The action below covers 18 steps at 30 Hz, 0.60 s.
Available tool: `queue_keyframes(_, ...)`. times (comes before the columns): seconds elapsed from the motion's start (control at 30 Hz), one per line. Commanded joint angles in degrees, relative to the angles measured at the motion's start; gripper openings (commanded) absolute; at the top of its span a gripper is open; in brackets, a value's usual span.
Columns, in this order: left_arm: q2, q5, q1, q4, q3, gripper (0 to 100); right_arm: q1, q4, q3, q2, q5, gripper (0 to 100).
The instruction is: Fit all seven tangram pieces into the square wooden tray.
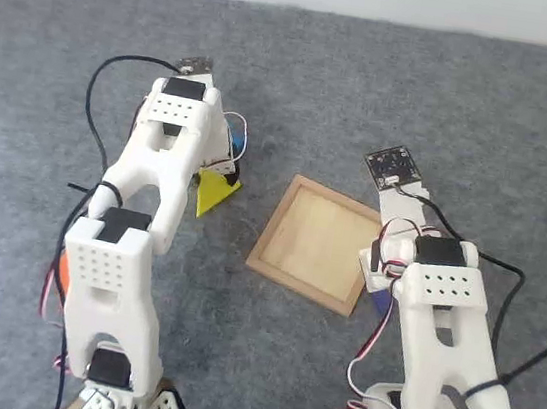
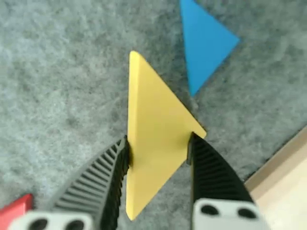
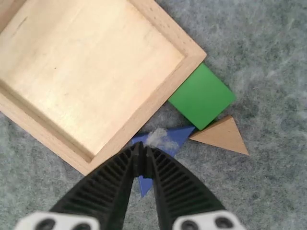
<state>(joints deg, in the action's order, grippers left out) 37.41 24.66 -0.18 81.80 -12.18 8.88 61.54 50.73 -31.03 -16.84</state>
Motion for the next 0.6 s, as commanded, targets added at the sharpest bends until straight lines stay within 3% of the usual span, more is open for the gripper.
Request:
queue_keyframes(0.0,0.97,-0.53,1.23,-0.7,0.4,15,0.04,-0.84,-0.18,-2.77,-0.62,1.2)
queue_keyframes(0.57,-2.9,-0.26,8.62,-2.2,0.31,4,-0.04,-0.92,-0.26,-2.77,-0.62,1.2)
